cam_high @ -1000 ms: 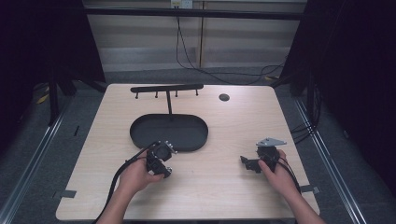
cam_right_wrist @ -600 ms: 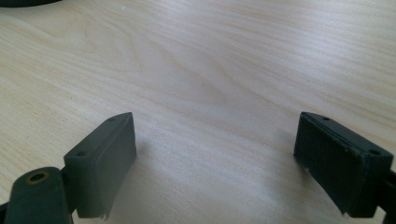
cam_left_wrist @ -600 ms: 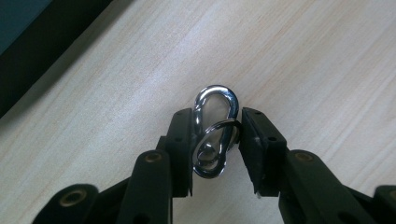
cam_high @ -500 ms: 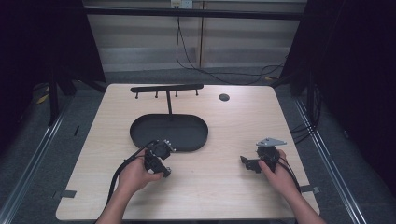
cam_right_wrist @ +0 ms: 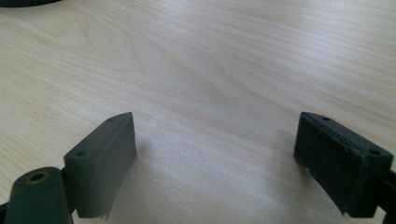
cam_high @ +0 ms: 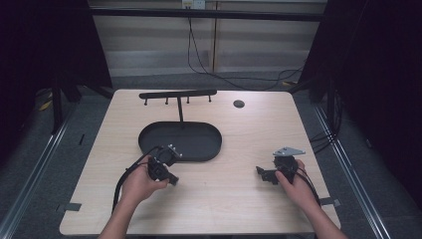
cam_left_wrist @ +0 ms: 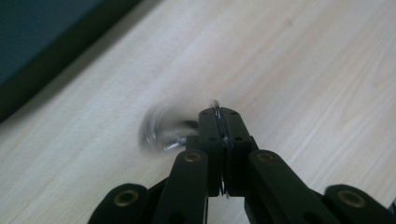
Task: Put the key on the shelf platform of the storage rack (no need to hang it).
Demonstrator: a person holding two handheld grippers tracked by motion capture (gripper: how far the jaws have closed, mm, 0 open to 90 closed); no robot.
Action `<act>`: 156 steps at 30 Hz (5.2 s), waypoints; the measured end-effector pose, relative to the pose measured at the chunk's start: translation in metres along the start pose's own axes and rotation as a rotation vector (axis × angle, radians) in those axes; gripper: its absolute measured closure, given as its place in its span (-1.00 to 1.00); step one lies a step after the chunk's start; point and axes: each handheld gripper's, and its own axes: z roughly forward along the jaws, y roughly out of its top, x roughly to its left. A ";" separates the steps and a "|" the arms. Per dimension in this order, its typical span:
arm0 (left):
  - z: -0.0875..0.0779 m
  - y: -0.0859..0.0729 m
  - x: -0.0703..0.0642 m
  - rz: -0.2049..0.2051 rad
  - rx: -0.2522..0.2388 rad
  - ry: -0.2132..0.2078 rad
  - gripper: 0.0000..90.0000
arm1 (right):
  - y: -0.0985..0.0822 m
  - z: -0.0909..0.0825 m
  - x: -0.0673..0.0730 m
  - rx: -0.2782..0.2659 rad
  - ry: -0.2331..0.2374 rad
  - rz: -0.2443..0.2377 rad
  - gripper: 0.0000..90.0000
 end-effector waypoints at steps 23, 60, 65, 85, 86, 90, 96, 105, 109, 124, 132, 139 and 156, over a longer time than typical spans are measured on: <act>-0.042 0.024 0.002 -0.016 0.008 -0.015 0.98 | 0.000 0.000 0.000 0.000 0.000 -0.001 -0.73; -0.076 0.068 0.021 -0.048 0.007 0.026 0.98 | 0.000 0.000 0.000 0.000 0.000 0.000 -0.73; -0.077 0.073 0.023 -0.055 0.005 0.024 0.98 | 0.000 0.000 0.000 -0.001 0.000 -0.001 -0.73; -0.079 0.085 0.042 -0.110 -0.016 0.019 0.98 | 0.000 0.000 0.000 0.000 0.000 0.000 -0.73; -0.079 0.086 0.042 -0.112 -0.018 0.017 0.98 | 0.000 0.000 0.000 0.001 0.000 0.002 -0.73; -0.078 0.089 0.047 -0.121 -0.027 0.010 0.98 | 0.000 0.000 0.000 -0.001 0.000 0.000 -0.73; -0.072 0.094 0.054 -0.135 -0.010 0.006 0.98 | 0.000 0.000 0.000 -0.001 0.000 0.004 -0.73; -0.068 0.098 0.062 -0.148 -0.003 0.032 0.98 | 0.000 0.000 0.000 -0.002 0.000 0.002 -0.73; -0.064 0.100 0.064 -0.150 -0.002 0.037 0.98 | 0.000 0.000 0.000 -0.001 0.000 0.004 -0.73; -0.050 0.104 0.068 -0.163 -0.009 0.052 0.97 | 0.000 0.000 0.000 -0.001 0.000 0.004 -0.73; -0.041 0.107 0.067 -0.157 -0.012 0.070 0.97 | 0.000 0.000 0.000 0.000 0.000 0.002 -0.73; -0.037 0.110 0.066 -0.153 -0.017 0.074 0.97 | 0.000 0.000 0.000 0.000 0.000 0.002 -0.73; -0.026 0.108 0.070 -0.174 -0.014 0.080 0.97 | 0.000 0.000 0.000 0.000 0.000 0.002 -0.73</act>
